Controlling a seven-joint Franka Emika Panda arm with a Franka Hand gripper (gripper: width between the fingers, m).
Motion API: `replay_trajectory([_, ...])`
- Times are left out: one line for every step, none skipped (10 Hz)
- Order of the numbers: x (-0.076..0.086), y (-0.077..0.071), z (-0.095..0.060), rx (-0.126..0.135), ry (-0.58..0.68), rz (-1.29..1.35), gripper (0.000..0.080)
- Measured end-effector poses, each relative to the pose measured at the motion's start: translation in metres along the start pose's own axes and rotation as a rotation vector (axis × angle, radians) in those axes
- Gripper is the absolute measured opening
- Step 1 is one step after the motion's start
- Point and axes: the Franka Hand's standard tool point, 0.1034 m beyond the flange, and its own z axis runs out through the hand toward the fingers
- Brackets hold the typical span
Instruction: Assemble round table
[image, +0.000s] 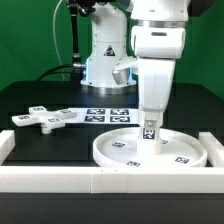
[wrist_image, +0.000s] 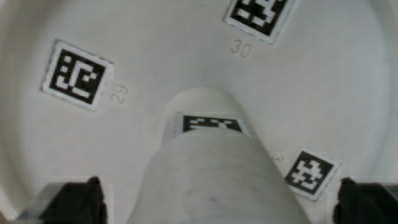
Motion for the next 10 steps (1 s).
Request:
replay_trajectory([0.0011,0.0018,-0.0020,-0.006,-0.006,-0.048,0.0649])
replay_trajectory([0.0028,0.0029,-0.0034,-0.010,-0.010,-0.081,0.0649])
replay_trajectory([0.0027,0.0028,-0.0031,-0.011,-0.020,-0.157,0.0649])
replay_trajectory([0.0010,0.0026,-0.0022,-0.009,-0.023,-0.214,0.0649])
replay_trajectory([0.0000,0.0025,-0.0015,-0.008,-0.023,-0.211,0.0649])
replay_trajectory([-0.0001,0.0025,-0.0014,-0.007,-0.024,-0.210,0.0550])
replay_trajectory([-0.0004,0.0024,-0.0013,-0.007,-0.024,-0.209,0.0550])
replay_trajectory([-0.0006,0.0026,-0.0013,-0.008,-0.024,-0.209,0.0404])
replay_trajectory([-0.0007,0.0025,-0.0013,-0.007,-0.024,-0.208,0.0404])
replay_trajectory([-0.0007,0.0025,-0.0013,-0.008,-0.024,-0.183,0.0404])
